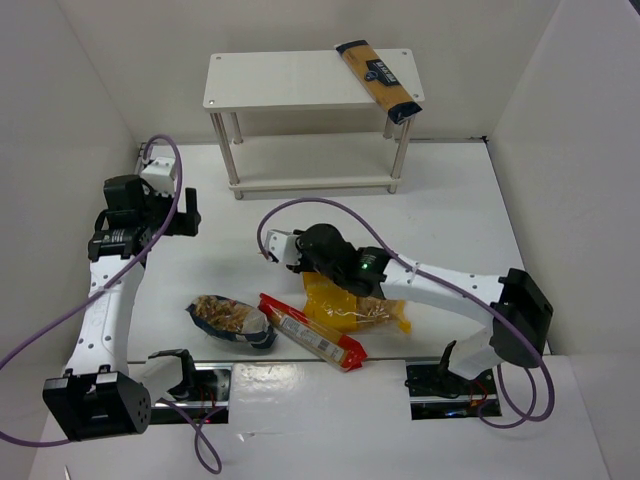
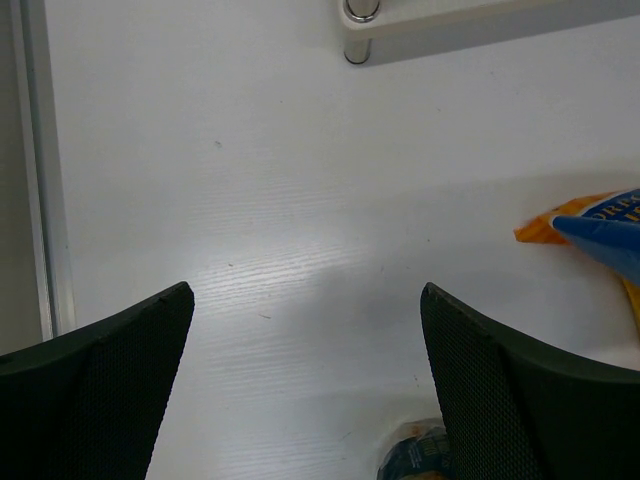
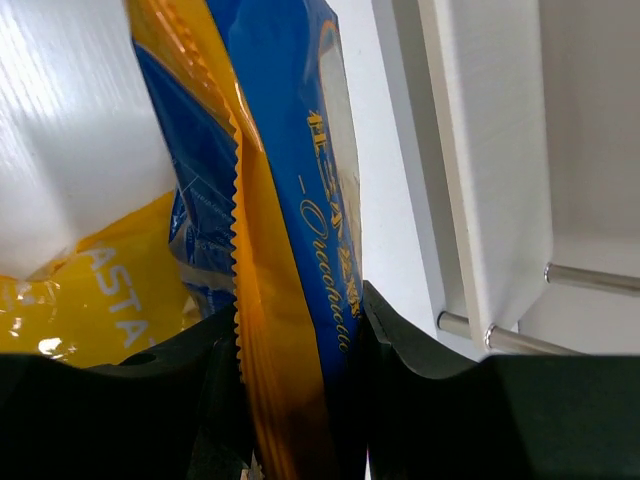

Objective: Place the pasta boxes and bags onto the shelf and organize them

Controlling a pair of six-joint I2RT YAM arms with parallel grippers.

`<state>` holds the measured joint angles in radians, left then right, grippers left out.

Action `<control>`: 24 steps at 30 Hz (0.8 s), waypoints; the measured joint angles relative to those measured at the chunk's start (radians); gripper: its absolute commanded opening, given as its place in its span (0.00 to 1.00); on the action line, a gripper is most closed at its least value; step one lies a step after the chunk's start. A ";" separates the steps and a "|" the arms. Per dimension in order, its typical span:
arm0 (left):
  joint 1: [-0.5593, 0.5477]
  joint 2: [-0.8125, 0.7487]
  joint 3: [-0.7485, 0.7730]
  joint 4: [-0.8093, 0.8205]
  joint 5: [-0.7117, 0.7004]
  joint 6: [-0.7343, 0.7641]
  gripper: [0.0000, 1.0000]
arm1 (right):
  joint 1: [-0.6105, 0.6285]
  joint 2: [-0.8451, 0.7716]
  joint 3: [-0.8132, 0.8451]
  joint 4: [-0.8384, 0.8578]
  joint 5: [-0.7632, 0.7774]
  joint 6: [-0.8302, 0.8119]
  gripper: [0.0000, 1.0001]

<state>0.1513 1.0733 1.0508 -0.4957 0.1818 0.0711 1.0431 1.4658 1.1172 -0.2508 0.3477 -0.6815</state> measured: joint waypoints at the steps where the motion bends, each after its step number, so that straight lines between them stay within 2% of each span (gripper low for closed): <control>1: 0.000 0.000 0.000 0.001 -0.002 0.000 1.00 | 0.002 -0.001 -0.017 0.013 0.007 -0.007 0.00; 10: 0.000 0.000 -0.010 0.003 -0.016 0.000 1.00 | 0.007 -0.011 -0.152 0.162 0.081 -0.064 0.00; 11: 0.000 0.000 -0.010 0.004 -0.017 0.000 1.00 | 0.007 -0.011 -0.153 0.158 0.081 -0.059 0.11; 12: 0.000 0.000 -0.010 0.004 -0.018 0.000 1.00 | 0.007 -0.010 -0.152 0.157 0.077 -0.053 0.31; 13: 0.000 0.000 -0.010 0.004 -0.020 0.000 1.00 | 0.007 -0.010 -0.151 0.153 0.071 -0.045 0.45; 14: 0.000 0.000 -0.010 0.004 -0.020 0.000 1.00 | 0.007 -0.006 -0.148 0.147 0.063 -0.036 0.53; 15: 0.000 0.000 -0.010 0.004 -0.021 0.000 1.00 | 0.008 -0.001 -0.144 0.142 0.054 -0.026 0.74; 18: 0.000 0.000 -0.010 0.004 -0.021 0.000 1.00 | 0.008 0.020 -0.139 0.125 0.023 0.006 1.00; 24: 0.000 0.000 -0.010 0.004 -0.020 0.000 1.00 | -0.009 0.050 -0.139 0.095 -0.056 0.034 1.00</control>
<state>0.1513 1.0737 1.0405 -0.4919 0.1616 0.0715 1.0344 1.5158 0.9779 -0.1558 0.2916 -0.6479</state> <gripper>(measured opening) 0.995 0.999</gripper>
